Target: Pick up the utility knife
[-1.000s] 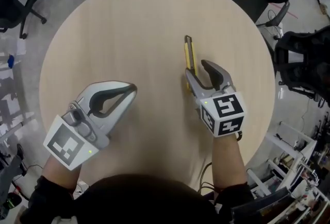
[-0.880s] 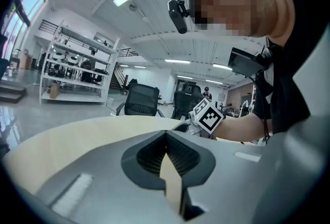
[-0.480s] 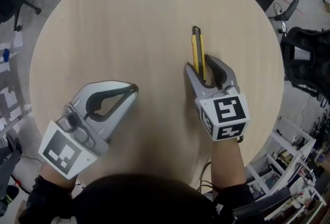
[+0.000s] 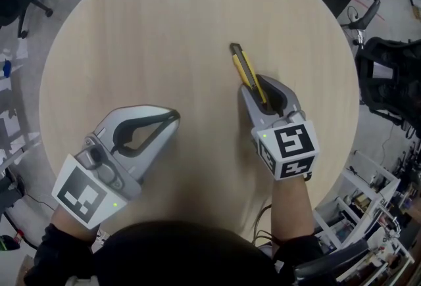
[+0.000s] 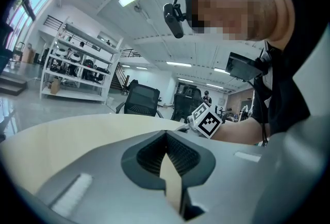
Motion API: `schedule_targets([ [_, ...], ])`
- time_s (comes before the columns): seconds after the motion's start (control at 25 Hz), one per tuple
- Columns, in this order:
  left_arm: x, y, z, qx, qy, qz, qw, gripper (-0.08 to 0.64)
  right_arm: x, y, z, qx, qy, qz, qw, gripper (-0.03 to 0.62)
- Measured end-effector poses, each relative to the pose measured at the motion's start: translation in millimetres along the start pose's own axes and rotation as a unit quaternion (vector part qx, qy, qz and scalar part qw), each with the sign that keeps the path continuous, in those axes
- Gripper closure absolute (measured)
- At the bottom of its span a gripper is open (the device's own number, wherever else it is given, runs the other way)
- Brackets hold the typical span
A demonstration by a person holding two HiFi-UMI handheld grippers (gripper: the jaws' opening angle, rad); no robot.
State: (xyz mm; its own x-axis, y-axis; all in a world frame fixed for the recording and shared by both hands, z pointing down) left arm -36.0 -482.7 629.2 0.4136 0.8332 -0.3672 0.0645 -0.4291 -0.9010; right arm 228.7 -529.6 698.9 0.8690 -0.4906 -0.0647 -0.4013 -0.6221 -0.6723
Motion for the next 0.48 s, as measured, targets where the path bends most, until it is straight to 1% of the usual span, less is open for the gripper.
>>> schedule_targets([
  [0.12,6.0,7.7,4.5,0.008,0.003,0.0,1.0,0.56,5.0,3.5,14.1,0.012,-0.002,-0.011,1.0,0.456],
  [0.24,20.0,21.3,17.1,0.02,0.006,-0.005,0.9998,0.56,4.1,17.5,40.1,0.029,-0.007,-0.018,0.999,0.456],
  [0.48,55.8,66.1,49.2,0.048,0.008,-0.025,0.9985,0.56,1.6,51.7,109.1,0.062,-0.025,-0.016,0.998,0.456],
])
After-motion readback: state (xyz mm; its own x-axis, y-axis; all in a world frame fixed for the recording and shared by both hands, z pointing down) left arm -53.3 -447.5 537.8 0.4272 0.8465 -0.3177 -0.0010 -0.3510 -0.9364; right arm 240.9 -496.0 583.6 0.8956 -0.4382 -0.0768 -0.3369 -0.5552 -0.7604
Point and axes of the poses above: the fingertips, and each gripper's own axes: z backward along the fingers, x to its right, y out of its top, the point moved 10 cm from there along z, backward along the fingers, and after that the axes turned 10 degrees about -y, right-handed, at the moved point
